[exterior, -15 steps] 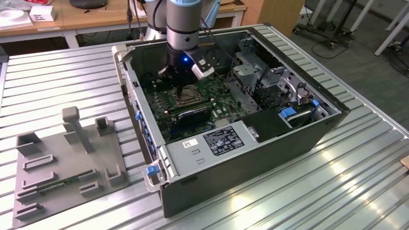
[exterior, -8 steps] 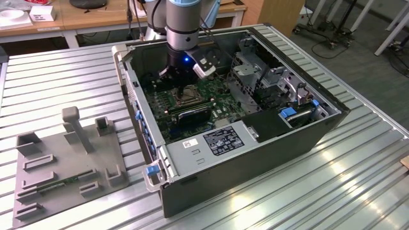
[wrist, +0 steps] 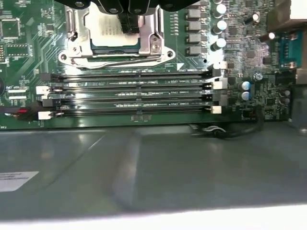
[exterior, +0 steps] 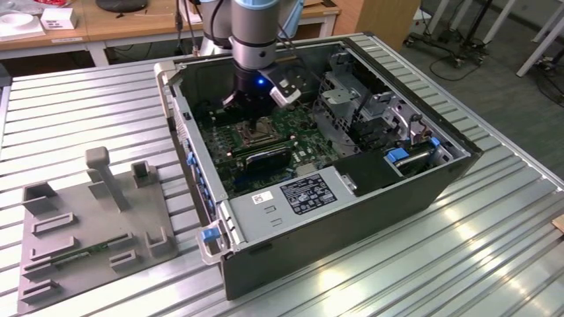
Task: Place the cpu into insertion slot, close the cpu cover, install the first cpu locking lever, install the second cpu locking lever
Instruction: 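Install the first cpu locking lever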
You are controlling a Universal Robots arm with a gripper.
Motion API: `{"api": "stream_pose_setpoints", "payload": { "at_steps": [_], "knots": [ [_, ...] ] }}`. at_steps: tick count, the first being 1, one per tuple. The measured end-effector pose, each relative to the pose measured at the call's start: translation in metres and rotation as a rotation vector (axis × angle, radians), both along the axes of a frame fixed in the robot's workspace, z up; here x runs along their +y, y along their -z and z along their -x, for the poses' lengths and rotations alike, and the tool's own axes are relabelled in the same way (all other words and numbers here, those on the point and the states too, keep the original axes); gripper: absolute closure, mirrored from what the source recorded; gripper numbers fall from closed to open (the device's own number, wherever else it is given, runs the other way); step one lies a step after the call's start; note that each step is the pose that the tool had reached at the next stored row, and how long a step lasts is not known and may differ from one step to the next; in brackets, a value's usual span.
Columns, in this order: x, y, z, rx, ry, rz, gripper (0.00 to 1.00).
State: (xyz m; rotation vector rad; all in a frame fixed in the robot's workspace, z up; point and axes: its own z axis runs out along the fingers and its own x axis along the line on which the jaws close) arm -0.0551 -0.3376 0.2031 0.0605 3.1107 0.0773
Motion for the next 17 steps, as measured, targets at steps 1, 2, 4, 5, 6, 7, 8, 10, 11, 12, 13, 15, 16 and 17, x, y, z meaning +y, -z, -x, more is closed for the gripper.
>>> {"api": "stream_pose_setpoints", "payload": {
  "at_steps": [1,2,4,5,6,7,8,10,11,12,13,15,16,17],
  "knots": [
    [0.0,0.0001,-0.0009,-0.0014,-0.005,0.0,0.89],
    [0.0,0.0002,-0.0018,-0.003,-0.01,0.0001,0.89],
    [0.0,0.0004,-0.0033,-0.0072,-0.02,0.0,0.89],
    [0.0,0.0005,-0.0037,-0.0107,-0.026,-0.0001,0.89],
    [0.0001,0.0005,-0.0041,-0.0149,-0.031,-0.0001,0.89],
    [0.0,0.0005,-0.0044,-0.0195,-0.037,0.0001,0.89],
    [0.0001,0.0006,-0.0045,-0.0207,-0.038,-0.0001,0.89],
    [0.0,-0.0001,-0.0044,-0.0209,-0.039,0.0004,0.89],
    [0.0,-0.0013,-0.0044,-0.0211,-0.039,0.0003,0.89],
    [0.0,-0.0032,-0.0044,-0.0211,-0.039,0.0002,0.89],
    [0.0,-0.0057,-0.0044,-0.0211,-0.039,0.0002,0.89],
    [0.0,-0.0109,-0.0044,-0.0211,-0.039,0.0002,0.89],
    [0.0,-0.0122,-0.0044,-0.0211,-0.039,0.0003,0.89],
    [0.0,-0.0123,-0.0044,-0.0212,-0.039,0.0001,0.89]
  ]
}}
